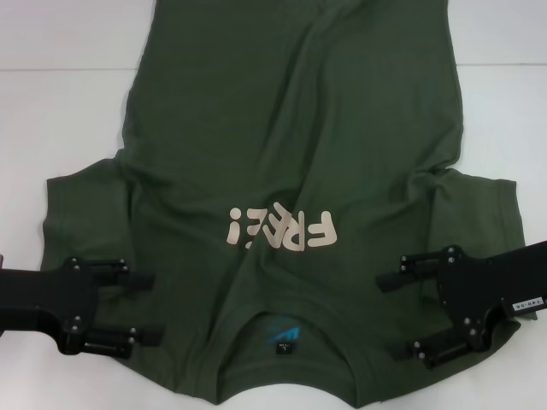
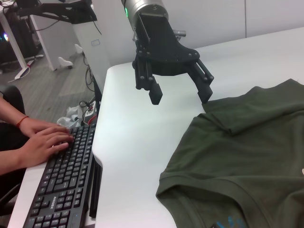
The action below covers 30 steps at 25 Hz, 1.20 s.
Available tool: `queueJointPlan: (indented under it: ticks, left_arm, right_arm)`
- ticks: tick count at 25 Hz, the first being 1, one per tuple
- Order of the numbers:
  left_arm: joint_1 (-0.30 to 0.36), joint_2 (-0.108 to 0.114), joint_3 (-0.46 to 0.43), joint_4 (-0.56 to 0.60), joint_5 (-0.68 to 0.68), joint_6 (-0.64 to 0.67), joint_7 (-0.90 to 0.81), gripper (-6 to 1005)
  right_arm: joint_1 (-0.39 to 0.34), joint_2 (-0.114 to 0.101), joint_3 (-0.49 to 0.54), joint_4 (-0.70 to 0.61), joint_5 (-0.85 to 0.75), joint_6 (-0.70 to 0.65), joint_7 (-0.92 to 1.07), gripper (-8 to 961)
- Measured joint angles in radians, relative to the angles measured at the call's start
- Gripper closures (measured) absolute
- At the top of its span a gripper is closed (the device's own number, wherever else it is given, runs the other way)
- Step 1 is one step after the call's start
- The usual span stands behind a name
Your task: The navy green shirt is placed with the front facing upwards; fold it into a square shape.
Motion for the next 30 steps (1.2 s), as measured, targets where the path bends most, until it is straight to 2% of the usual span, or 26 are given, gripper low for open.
queueJointPlan:
  ticks: [21, 24, 30]
  left_arm:
    - [-0.003, -0.003, 0.0, 0.022, 0.022, -0.01, -0.066, 141]
    - [-0.001, -0.011, -0.004, 0.064, 0.023, -0.012, -0.146, 141]
    - [0.006, -0.018, 0.008, 0.173, 0.027, -0.01, -0.446, 143]
  right_arm:
    - [-0.001, -0.002, 0.001, -0.001, 0.0, 0.011, 0.008, 67]
    - [-0.002, -0.003, 0.001, -0.008, 0.0, 0.006, 0.014, 67]
    - [-0.001, -0.008, 0.001, -0.012, 0.0, 0.004, 0.014, 67]
